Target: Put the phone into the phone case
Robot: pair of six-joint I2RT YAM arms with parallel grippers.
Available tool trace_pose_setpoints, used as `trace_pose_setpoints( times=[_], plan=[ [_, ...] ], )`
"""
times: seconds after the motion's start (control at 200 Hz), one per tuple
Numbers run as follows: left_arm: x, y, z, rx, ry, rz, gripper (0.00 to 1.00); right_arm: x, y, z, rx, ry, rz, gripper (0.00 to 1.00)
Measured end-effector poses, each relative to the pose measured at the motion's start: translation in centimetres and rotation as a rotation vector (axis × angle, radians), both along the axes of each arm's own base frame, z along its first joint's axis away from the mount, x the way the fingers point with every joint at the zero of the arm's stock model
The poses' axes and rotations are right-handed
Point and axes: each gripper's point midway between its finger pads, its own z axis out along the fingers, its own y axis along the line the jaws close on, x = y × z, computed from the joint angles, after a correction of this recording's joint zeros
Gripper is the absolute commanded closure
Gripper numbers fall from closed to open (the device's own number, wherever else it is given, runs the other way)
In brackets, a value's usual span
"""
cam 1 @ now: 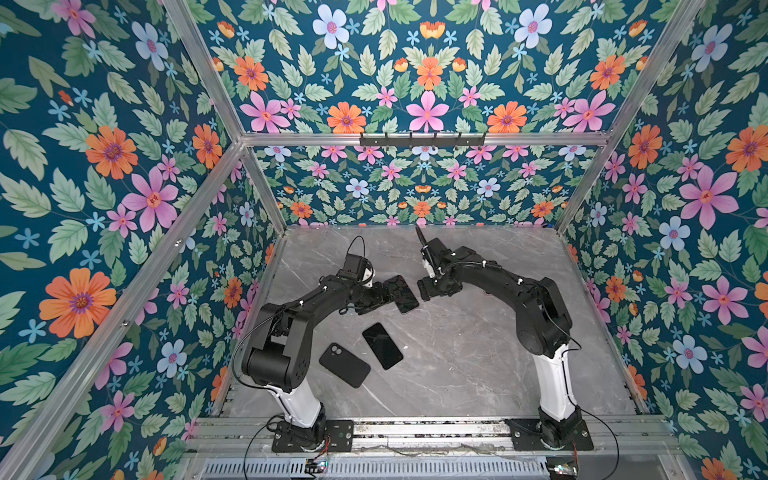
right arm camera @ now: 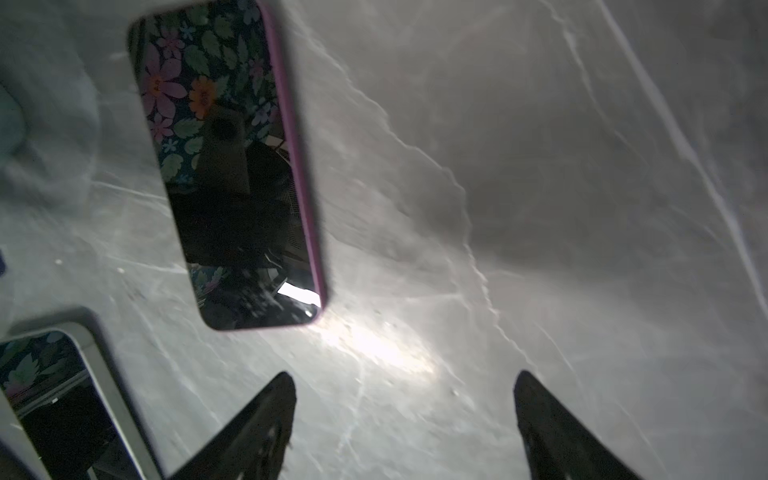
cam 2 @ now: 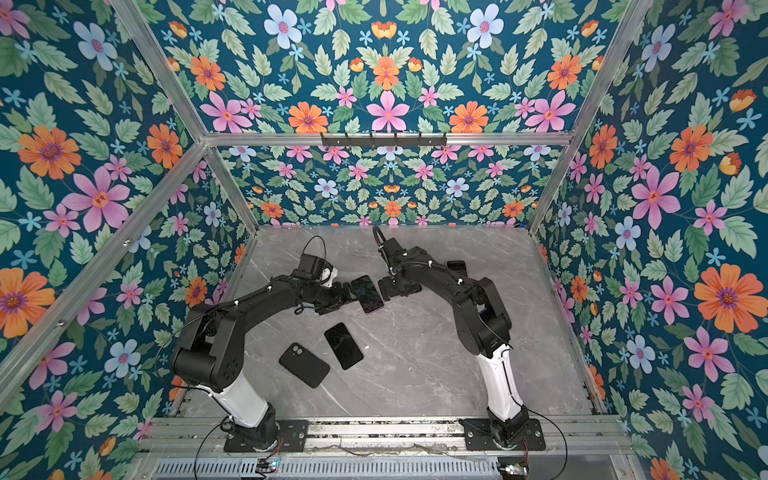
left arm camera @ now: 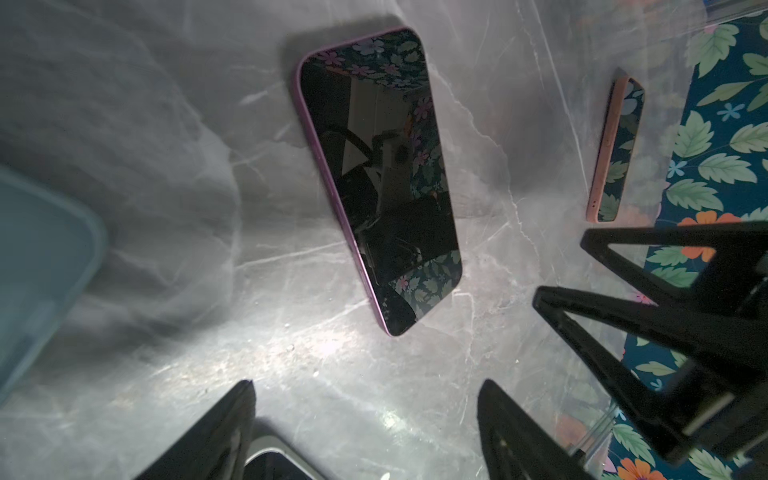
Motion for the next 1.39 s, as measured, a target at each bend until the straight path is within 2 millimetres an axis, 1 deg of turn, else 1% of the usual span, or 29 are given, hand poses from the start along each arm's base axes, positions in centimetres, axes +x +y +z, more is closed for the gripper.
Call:
trace_pose_setpoints(
  times=[0.065,0.19,0.295,0.4,0.56,0.735,0.95,1.0,1.295,1.395],
  plan=[
    [0.0,0.6,0.0,0.002,0.001,0.014,0.13,0.7,1.8,-0.1,0.01,-0.02,0.021,0.17],
    [0.0,1.7,-0.4,0.017,0.005,0.04,0.12,1.5,4.1,-0.3,0.016,-0.046,0.052,0.14],
    [-0.4,1.9,-0.9,0.019,0.017,0.039,0.11,1.7,5.5,-0.9,0.01,-0.047,0.084,0.13],
    [-0.4,2.4,-0.9,0.019,0.02,0.05,0.11,1.5,6.3,-1.5,0.002,-0.037,0.109,0.12],
    [-0.2,3.1,-0.5,0.02,0.007,0.064,0.11,0.7,7.0,-2.2,-0.011,-0.019,0.137,0.11],
    [-0.7,3.5,-1.1,0.023,0.024,0.072,0.11,-0.2,7.4,-3.0,-0.027,0.005,0.154,0.1],
    [-0.7,3.5,-0.7,0.008,0.022,0.083,0.11,-0.2,7.5,-4.8,-0.097,0.0,0.163,0.1],
    [-0.7,3.4,-0.7,0.006,0.022,0.082,0.11,-0.1,7.7,-4.8,-0.099,-0.002,0.165,0.12],
    [-0.7,3.2,-1.4,-0.002,0.039,0.078,0.12,0.1,7.8,-5.2,-0.095,-0.003,0.14,0.27],
    [-0.2,3.0,-1.3,-0.01,0.031,0.077,0.12,0.0,7.6,-5.2,-0.098,-0.004,0.137,0.3]
  ],
)
